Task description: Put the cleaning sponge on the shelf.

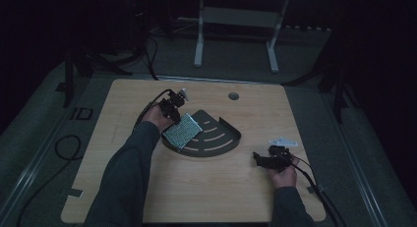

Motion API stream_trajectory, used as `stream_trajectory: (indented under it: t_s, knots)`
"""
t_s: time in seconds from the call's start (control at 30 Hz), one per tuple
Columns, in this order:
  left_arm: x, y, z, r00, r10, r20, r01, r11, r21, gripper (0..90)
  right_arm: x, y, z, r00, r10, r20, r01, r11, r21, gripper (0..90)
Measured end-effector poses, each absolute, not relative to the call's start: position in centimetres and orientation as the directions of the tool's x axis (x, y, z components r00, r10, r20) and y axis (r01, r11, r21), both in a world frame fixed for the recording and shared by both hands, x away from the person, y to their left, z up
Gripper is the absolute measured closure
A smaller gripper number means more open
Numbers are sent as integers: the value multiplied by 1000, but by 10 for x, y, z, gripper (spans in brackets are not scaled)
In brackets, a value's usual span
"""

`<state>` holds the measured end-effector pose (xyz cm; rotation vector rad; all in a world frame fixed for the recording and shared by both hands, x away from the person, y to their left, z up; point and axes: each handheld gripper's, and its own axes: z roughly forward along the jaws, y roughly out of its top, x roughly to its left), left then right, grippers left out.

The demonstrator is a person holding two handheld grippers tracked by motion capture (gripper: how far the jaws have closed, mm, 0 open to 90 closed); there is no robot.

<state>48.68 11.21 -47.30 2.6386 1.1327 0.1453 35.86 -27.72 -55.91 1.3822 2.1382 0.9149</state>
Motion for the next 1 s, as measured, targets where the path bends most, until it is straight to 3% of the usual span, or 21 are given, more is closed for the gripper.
stream_trajectory:
  t_s: [0.33,0.67,1.0]
  knots:
    - [486,116,-472,687,726,-14,701,-658,274,893,359,-277,-559,-409,913,-5,627,284,725,167]
    - [482,124,-462,671,741,-6,705,-636,312,685,359,-277,-559,-409,913,-5,627,284,725,167]
    - [473,139,-446,641,768,6,711,-597,371,618,359,-277,-559,-409,913,-5,627,285,725,167]
